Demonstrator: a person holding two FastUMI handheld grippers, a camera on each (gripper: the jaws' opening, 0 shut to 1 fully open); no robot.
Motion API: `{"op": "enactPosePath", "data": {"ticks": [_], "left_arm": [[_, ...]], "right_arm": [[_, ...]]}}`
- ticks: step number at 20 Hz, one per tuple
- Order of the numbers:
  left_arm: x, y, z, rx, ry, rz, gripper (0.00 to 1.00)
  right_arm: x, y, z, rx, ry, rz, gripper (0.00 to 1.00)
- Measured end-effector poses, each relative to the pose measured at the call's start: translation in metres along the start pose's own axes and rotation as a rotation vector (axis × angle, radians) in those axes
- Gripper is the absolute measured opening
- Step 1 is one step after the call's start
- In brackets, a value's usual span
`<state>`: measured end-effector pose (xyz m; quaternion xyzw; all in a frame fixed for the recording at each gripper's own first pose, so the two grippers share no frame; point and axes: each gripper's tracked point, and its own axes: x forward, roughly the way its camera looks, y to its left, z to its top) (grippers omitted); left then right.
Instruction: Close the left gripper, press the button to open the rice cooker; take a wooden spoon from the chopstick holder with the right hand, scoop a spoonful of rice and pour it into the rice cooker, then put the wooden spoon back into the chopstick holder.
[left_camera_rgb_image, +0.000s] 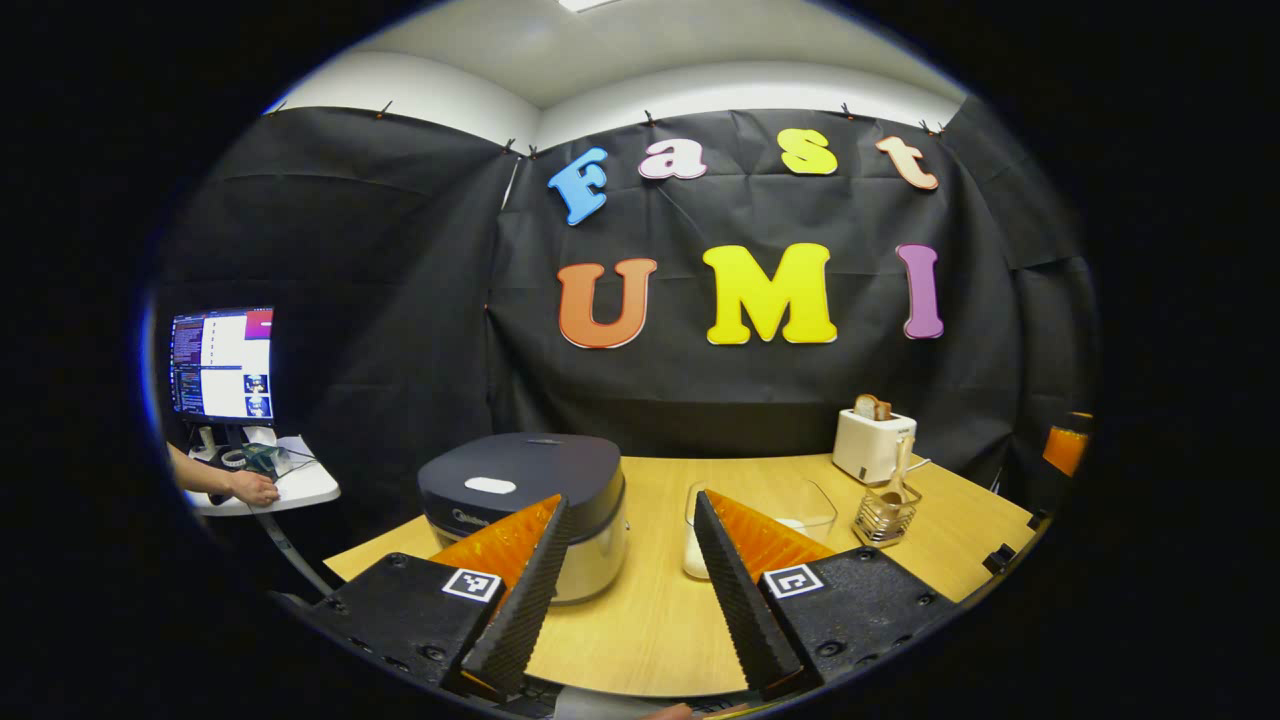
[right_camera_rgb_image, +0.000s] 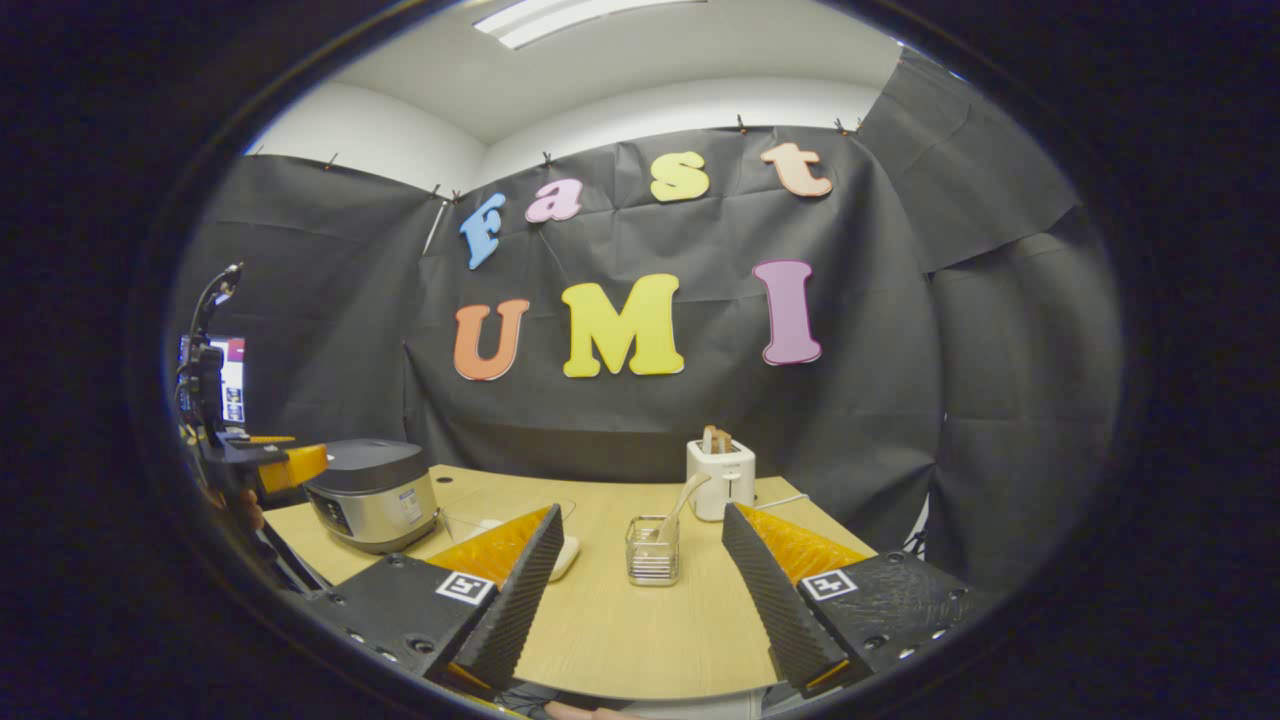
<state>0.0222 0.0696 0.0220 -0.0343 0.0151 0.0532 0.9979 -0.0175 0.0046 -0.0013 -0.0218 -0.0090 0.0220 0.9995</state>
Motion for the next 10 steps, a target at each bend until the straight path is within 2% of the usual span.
{"op": "enactPosePath", "data": {"ticks": [1, 2, 3, 4, 6, 7, 8, 10], "left_arm": [[0.008, 0.012, 0.002, 0.003, 0.013, 0.015, 0.77], [0.016, 0.027, 0.004, 0.019, 0.029, 0.037, 0.70], [0.024, 0.043, 0.007, 0.042, 0.043, 0.067, 0.65], [0.030, 0.057, 0.011, 0.061, 0.054, 0.087, 0.46], [0.041, 0.077, 0.015, 0.060, 0.081, 0.098, 0.30], [0.046, 0.083, 0.016, 0.050, 0.103, 0.095, 0.22], [0.053, 0.092, 0.012, 0.035, 0.133, 0.103, 0.12], [0.058, 0.111, -0.006, -0.002, 0.213, 0.121, 0.03]], "right_arm": [[0.001, 0.000, -0.001, -0.005, 0.007, 0.003, 0.95], [0.001, 0.000, -0.004, -0.008, 0.012, 0.003, 0.95], [0.001, 0.000, -0.005, -0.009, 0.016, 0.004, 0.91], [0.001, 0.000, -0.007, -0.011, 0.018, 0.003, 0.95], [0.002, -0.004, -0.011, -0.025, 0.023, -0.006, 0.95], [0.003, -0.006, -0.013, -0.035, 0.028, -0.010, 1.00], [0.004, -0.009, -0.014, -0.041, 0.032, -0.017, 0.95], [0.005, -0.014, -0.016, -0.033, 0.040, -0.033, 0.95]]}}
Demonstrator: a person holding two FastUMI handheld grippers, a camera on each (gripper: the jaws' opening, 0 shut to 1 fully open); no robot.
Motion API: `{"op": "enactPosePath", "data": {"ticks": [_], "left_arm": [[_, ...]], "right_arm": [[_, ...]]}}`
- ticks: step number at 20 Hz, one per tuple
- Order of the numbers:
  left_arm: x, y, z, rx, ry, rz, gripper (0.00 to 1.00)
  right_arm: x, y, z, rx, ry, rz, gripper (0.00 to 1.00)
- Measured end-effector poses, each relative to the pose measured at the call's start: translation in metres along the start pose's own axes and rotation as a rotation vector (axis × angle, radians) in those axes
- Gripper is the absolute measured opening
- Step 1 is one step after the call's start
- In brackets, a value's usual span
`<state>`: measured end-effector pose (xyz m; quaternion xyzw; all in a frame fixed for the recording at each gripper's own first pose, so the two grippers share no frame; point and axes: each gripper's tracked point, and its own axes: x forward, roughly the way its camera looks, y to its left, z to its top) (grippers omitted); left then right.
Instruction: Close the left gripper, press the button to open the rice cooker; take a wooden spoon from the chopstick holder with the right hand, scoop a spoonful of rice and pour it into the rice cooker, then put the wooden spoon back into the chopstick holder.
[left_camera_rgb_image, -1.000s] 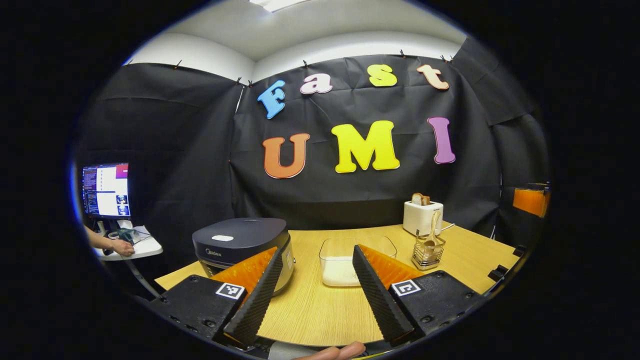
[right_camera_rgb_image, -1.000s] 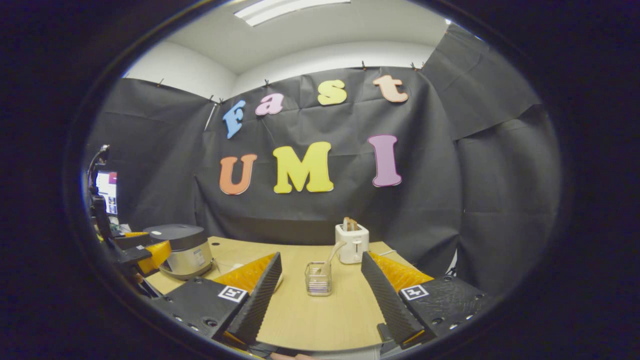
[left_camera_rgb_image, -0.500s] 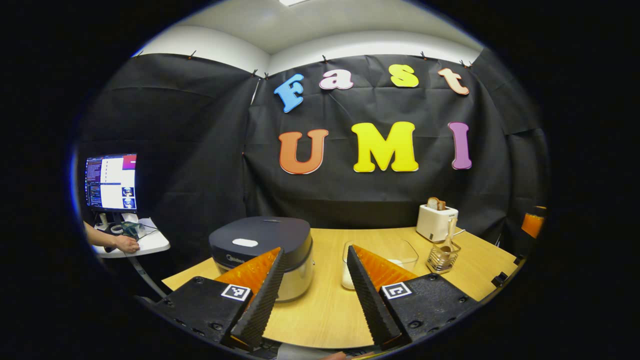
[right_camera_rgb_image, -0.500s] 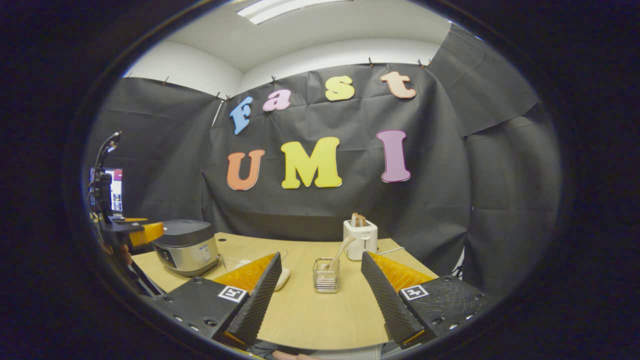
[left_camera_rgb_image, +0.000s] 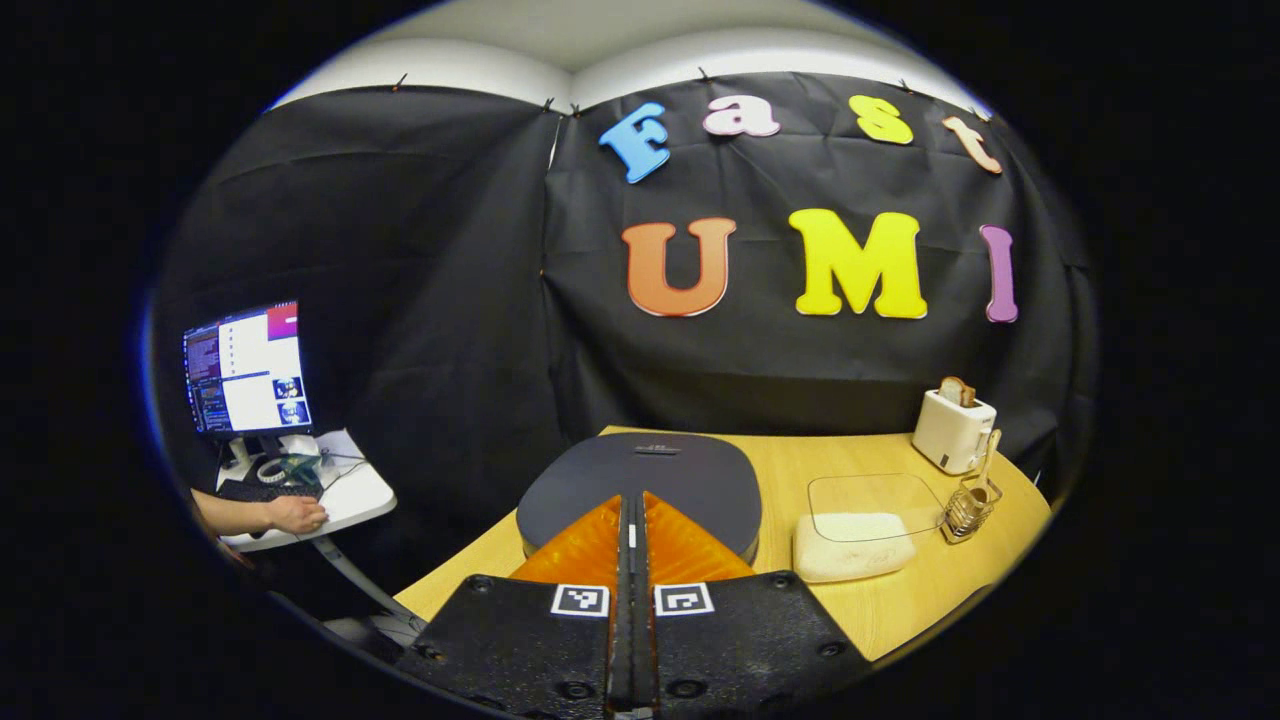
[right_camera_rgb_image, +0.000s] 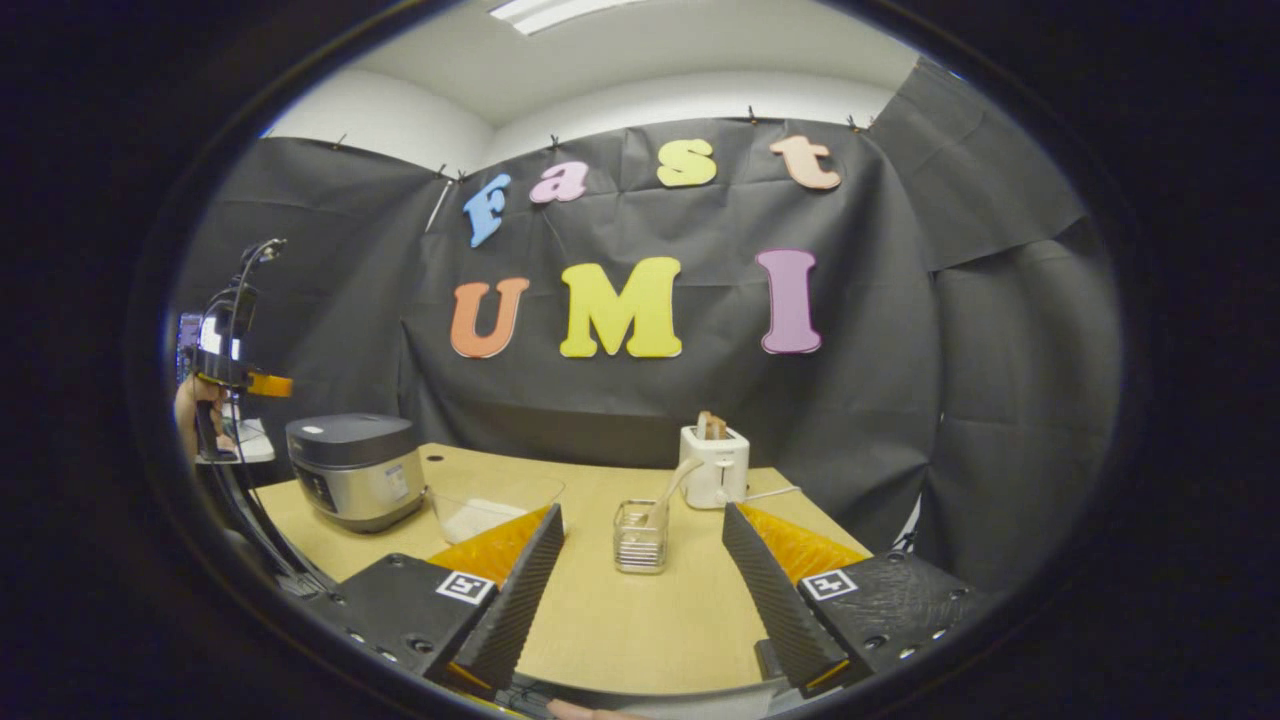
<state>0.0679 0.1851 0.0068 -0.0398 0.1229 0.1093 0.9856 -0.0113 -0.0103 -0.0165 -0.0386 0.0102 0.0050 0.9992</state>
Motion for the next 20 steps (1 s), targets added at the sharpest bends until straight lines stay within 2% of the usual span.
{"op": "enactPosePath", "data": {"ticks": [3, 5, 6, 12, 14, 16, 17, 20], "left_arm": [[0.017, -0.003, -0.016, -0.025, 0.097, -0.043, 0.03], [0.027, -0.001, -0.023, -0.026, 0.138, -0.053, 0.03], [0.032, -0.001, -0.026, -0.021, 0.154, -0.060, 0.02], [0.042, -0.006, -0.038, -0.024, 0.217, -0.075, 0.03], [0.043, -0.007, -0.038, 0.009, 0.242, -0.083, 0.03], [0.043, -0.007, -0.042, 0.086, 0.282, -0.119, 0.03], [0.045, -0.008, -0.041, 0.091, 0.306, -0.136, 0.03], [0.043, -0.008, -0.047, 0.000, 0.425, -0.152, 0.03]], "right_arm": [[0.000, -0.004, -0.002, 0.014, 0.011, -0.014, 0.91], [0.002, -0.003, -0.004, 0.013, 0.017, -0.012, 0.91], [0.002, -0.001, -0.005, 0.010, 0.019, -0.010, 0.95], [0.001, 0.012, -0.011, -0.014, 0.036, 0.029, 0.95], [0.001, 0.013, -0.011, -0.014, 0.038, 0.038, 0.95], [0.001, 0.013, -0.013, -0.018, 0.044, 0.037, 0.95], [0.001, 0.013, -0.013, -0.015, 0.046, 0.039, 0.93], [0.002, 0.017, -0.018, -0.005, 0.056, 0.053, 0.96]]}}
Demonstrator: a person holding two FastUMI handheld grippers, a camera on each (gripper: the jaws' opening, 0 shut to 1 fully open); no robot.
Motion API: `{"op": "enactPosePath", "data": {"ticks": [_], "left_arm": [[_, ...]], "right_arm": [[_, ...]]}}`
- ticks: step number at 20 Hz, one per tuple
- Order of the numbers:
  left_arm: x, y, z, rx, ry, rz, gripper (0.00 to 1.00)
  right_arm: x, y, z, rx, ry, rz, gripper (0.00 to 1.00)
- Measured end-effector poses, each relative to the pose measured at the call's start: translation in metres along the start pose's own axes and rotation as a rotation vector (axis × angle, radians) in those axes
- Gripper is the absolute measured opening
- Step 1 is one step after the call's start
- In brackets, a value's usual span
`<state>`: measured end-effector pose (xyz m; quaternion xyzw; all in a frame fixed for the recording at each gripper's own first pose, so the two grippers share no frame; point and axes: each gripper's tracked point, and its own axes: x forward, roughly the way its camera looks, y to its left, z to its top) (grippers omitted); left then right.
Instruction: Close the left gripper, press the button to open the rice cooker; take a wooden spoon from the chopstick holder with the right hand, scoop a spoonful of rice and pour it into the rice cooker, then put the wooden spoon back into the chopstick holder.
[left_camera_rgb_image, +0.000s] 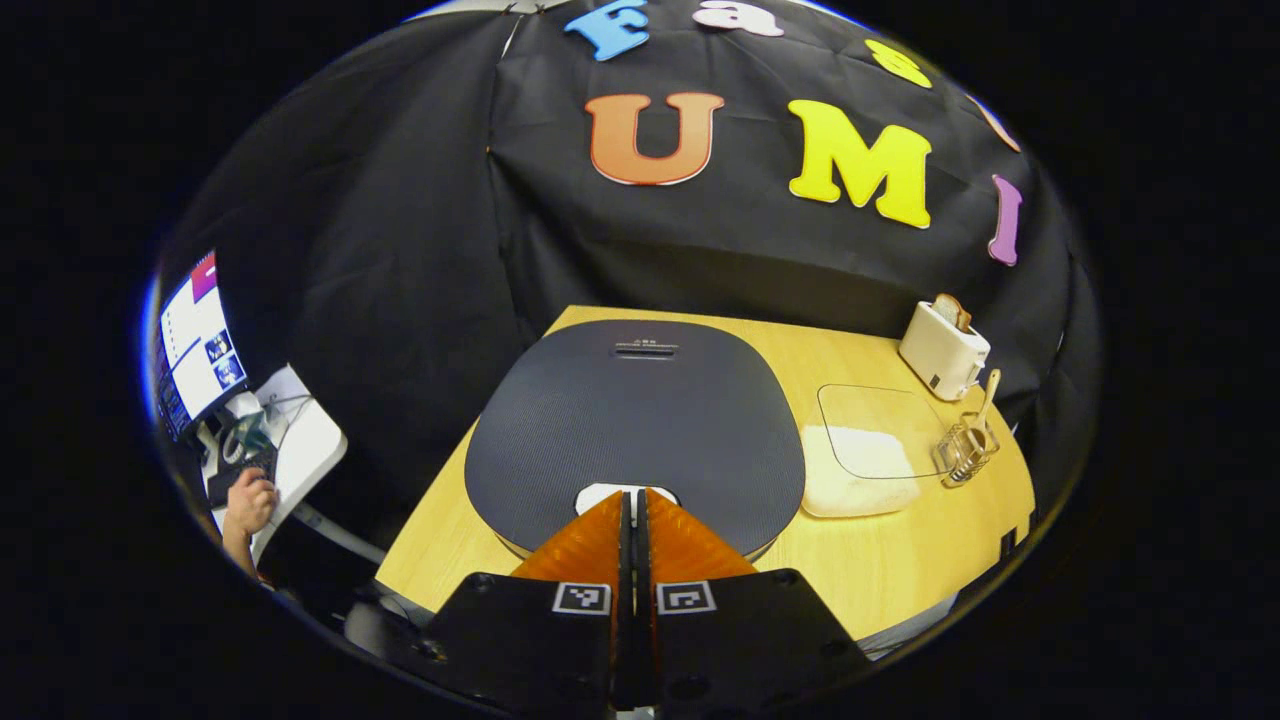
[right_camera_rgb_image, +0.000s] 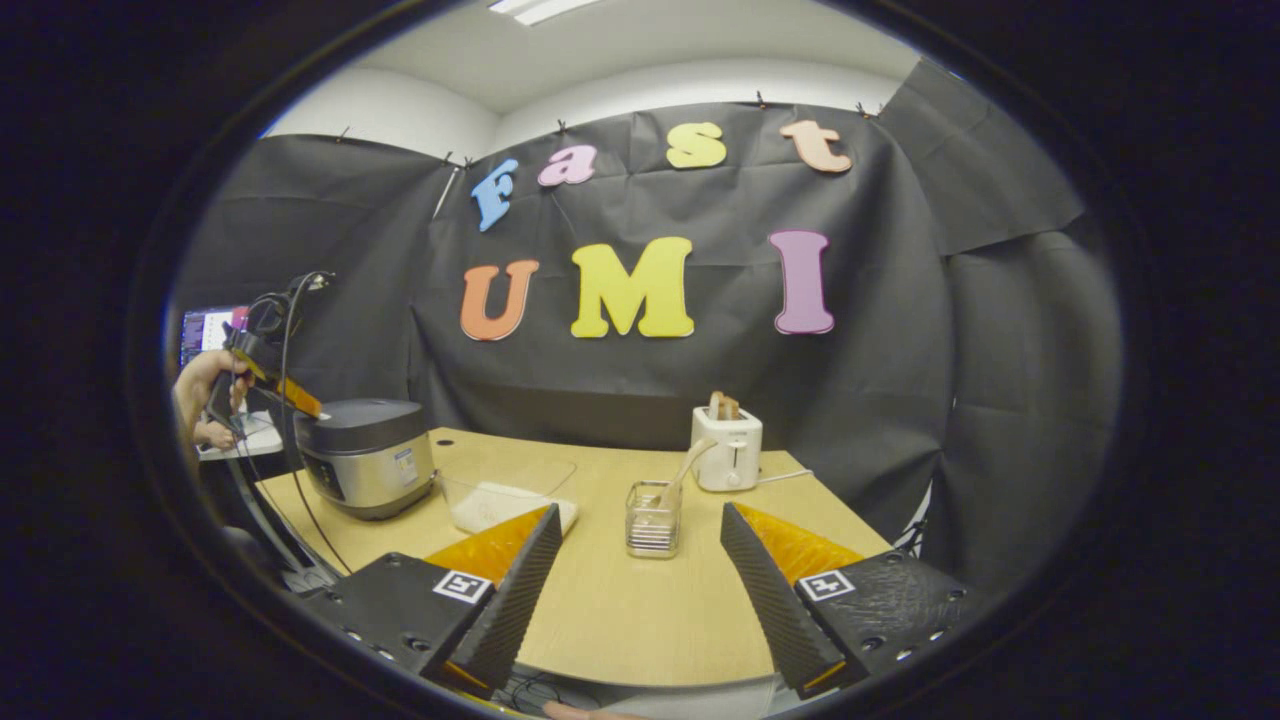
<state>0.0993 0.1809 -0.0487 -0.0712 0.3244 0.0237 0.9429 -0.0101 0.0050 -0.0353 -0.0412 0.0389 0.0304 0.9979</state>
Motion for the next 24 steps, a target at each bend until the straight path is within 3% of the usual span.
{"op": "enactPosePath", "data": {"ticks": [3, 9, 11, 15, 16, 19, 21, 23, 24], "left_arm": [[0.000, 0.004, 0.002, -0.008, 0.063, -0.012, 0.03], [0.001, 0.006, 0.000, 0.078, 0.159, 0.062, 0.03], [0.001, 0.005, 0.000, 0.064, 0.150, 0.069, 0.03], [-0.009, 0.005, 0.011, 0.038, 0.086, 0.092, 0.03], [-0.015, 0.002, 0.018, 0.047, 0.052, 0.092, 0.03], [-0.045, -0.013, 0.041, 0.054, -0.049, 0.074, 0.03], [-0.062, -0.031, 0.045, 0.013, -0.091, 0.019, 0.03], [-0.082, -0.036, 0.060, 0.050, -0.199, 0.034, 0.05], [-0.090, -0.036, 0.063, 0.078, -0.243, 0.048, 0.11]], "right_arm": [[0.001, 0.000, -0.002, 0.003, 0.004, 0.003, 0.95], [0.001, 0.010, -0.012, 0.009, 0.037, 0.033, 0.95], [0.000, 0.008, -0.012, 0.006, 0.035, 0.032, 0.96], [-0.001, 0.019, -0.026, 0.019, 0.083, 0.070, 0.92], [0.000, 0.020, -0.028, 0.025, 0.089, 0.073, 0.95], [0.005, 0.023, -0.033, 0.030, 0.109, 0.078, 0.95], [0.008, 0.019, -0.026, 0.023, 0.097, 0.069, 0.95], [0.013, 0.013, -0.020, 0.018, 0.076, 0.050, 0.95], [0.017, 0.011, -0.018, 0.018, 0.069, 0.043, 0.95]]}}
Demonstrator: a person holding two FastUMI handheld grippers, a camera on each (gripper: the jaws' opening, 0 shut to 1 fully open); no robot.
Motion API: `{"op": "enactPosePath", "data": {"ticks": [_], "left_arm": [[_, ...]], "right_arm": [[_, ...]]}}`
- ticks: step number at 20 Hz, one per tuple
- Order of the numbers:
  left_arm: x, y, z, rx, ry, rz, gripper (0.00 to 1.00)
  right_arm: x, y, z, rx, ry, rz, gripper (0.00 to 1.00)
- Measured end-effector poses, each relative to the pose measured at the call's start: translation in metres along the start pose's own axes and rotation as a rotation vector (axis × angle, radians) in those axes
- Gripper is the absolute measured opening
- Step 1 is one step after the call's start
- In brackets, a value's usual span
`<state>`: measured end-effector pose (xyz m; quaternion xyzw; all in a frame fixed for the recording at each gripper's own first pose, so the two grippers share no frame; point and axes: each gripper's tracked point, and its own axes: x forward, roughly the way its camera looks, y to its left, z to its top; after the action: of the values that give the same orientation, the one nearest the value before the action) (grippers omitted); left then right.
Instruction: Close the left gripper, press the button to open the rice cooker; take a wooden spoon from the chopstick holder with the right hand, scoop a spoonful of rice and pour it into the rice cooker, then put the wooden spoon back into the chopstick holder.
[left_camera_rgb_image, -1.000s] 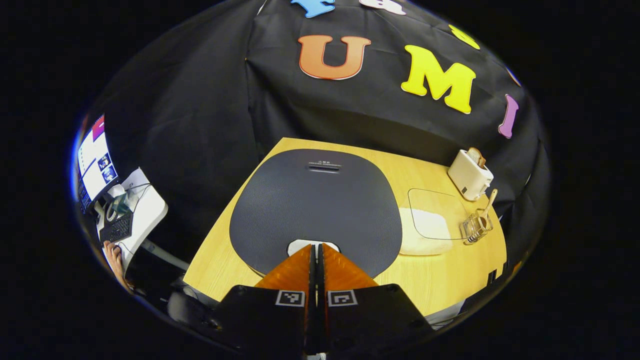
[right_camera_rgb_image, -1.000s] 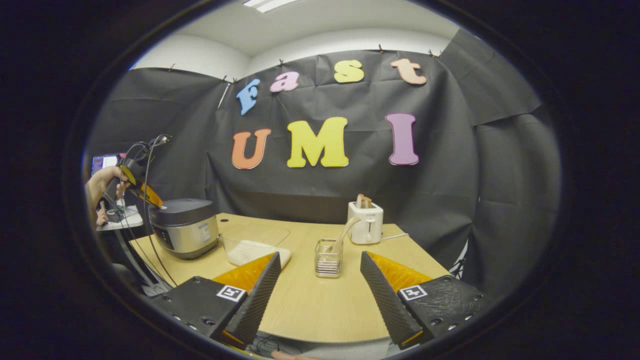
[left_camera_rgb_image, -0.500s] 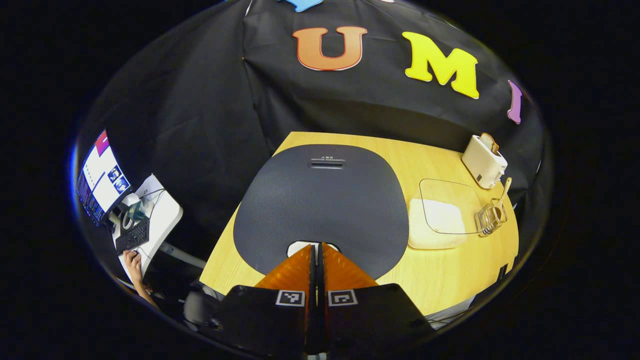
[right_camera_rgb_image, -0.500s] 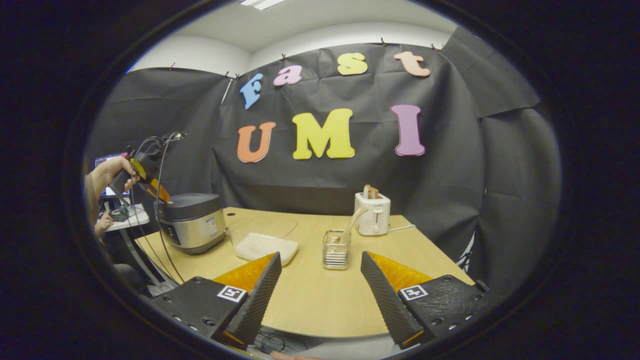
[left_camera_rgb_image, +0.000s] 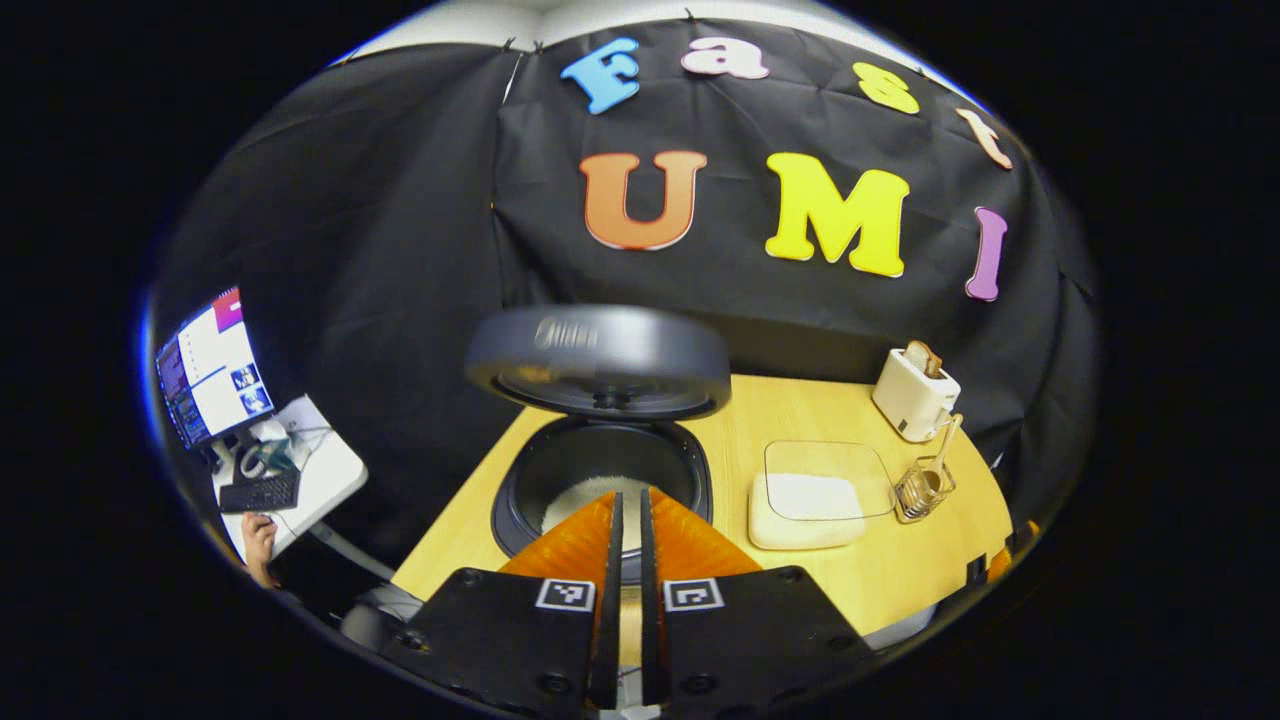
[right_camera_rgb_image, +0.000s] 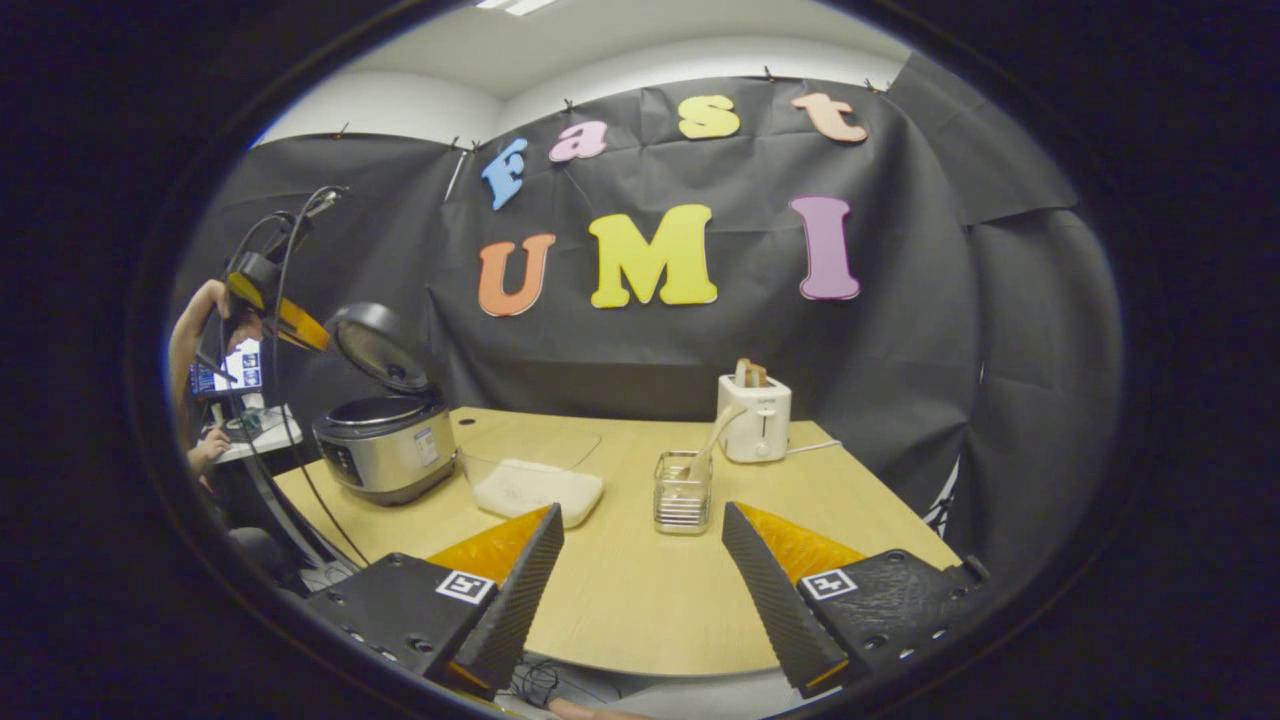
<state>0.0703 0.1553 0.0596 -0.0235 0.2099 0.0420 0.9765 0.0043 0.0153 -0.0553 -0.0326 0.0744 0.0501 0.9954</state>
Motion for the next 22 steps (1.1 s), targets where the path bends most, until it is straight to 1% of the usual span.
{"op": "enactPosePath", "data": {"ticks": [1, 2, 3, 4, 5, 6, 8, 10, 11, 12, 13, 14, 15, 16, 17, 18, 19, 21, 22], "left_arm": [[-0.005, -0.004, 0.000, 0.013, -0.029, 0.003, 0.17], [-0.010, -0.006, -0.002, 0.019, -0.063, 0.018, 0.39], [-0.016, -0.007, -0.001, 0.018, -0.098, 0.035, 0.56], [-0.020, -0.009, -0.001, 0.025, -0.132, 0.050, 0.63], [-0.025, -0.010, 0.001, 0.033, -0.172, 0.068, 0.64], [-0.030, -0.014, 0.001, 0.039, -0.209, 0.079, 0.82], [-0.038, -0.021, -0.003, 0.042, -0.271, 0.085, 0.91], [-0.045, -0.027, -0.017, 0.031, -0.314, 0.087, 0.95], [-0.046, -0.034, -0.027, 0.021, -0.317, 0.081, 0.96], [-0.047, -0.039, -0.037, 0.021, -0.323, 0.081, 0.97], [-0.048, -0.040, -0.044, 0.025, -0.333, 0.091, 0.97], [-0.047, -0.042, -0.049, 0.031, -0.348, 0.096, 0.97], [-0.045, -0.045, -0.052, 0.027, -0.363, 0.101, 1.00], [-0.042, -0.046, -0.058, 0.016, -0.367, 0.114, 0.97], [-0.039, -0.049, -0.064, 0.013, -0.365, 0.111, 0.97], [-0.034, -0.054, -0.068, 0.014, -0.361, 0.109, 0.97], [-0.030, -0.056, -0.070, 0.015, -0.359, 0.110, 0.97], [-0.020, -0.065, -0.076, 0.020, -0.335, 0.077, 0.97], [-0.017, -0.066, -0.077, 0.008, -0.339, 0.067, 0.97]], "right_arm": [[0.004, 0.000, 0.003, -0.003, -0.008, -0.002, 0.95], [0.009, -0.001, 0.006, -0.007, -0.013, -0.004, 0.99], [0.014, -0.003, 0.009, -0.010, -0.012, -0.011, 0.95], [0.021, -0.006, 0.010, -0.009, -0.010, -0.016, 0.95], [0.027, -0.006, 0.014, -0.002, -0.010, -0.018, 0.91], [0.034, -0.007, 0.018, 0.006, -0.013, -0.017, 0.95], [0.053, -0.011, 0.024, 0.022, -0.017, -0.023, 0.95], [0.077, -0.017, 0.026, 0.034, -0.009, -0.035, 0.95], [0.091, -0.020, 0.027, 0.040, -0.006, -0.042, 0.91], [0.107, -0.025, 0.026, 0.043, 0.006, -0.055, 0.91], [0.123, -0.028, 0.026, 0.049, 0.013, -0.058, 0.95], [0.141, -0.030, 0.026, 0.052, 0.018, -0.060, 0.95], [0.158, -0.035, 0.025, 0.049, 0.025, -0.067, 0.95], [0.176, -0.044, 0.022, 0.053, 0.036, -0.082, 0.95], [0.195, -0.049, 0.019, 0.064, 0.052, -0.090, 0.95], [0.214, -0.055, 0.013, 0.074, 0.078, -0.098, 0.91], [0.230, -0.061, 0.010, 0.087, 0.102, -0.106, 0.95], [0.266, -0.075, 0.000, 0.124, 0.163, -0.125, 0.95], [0.282, -0.079, -0.005, 0.148, 0.192, -0.121, 0.96]]}}
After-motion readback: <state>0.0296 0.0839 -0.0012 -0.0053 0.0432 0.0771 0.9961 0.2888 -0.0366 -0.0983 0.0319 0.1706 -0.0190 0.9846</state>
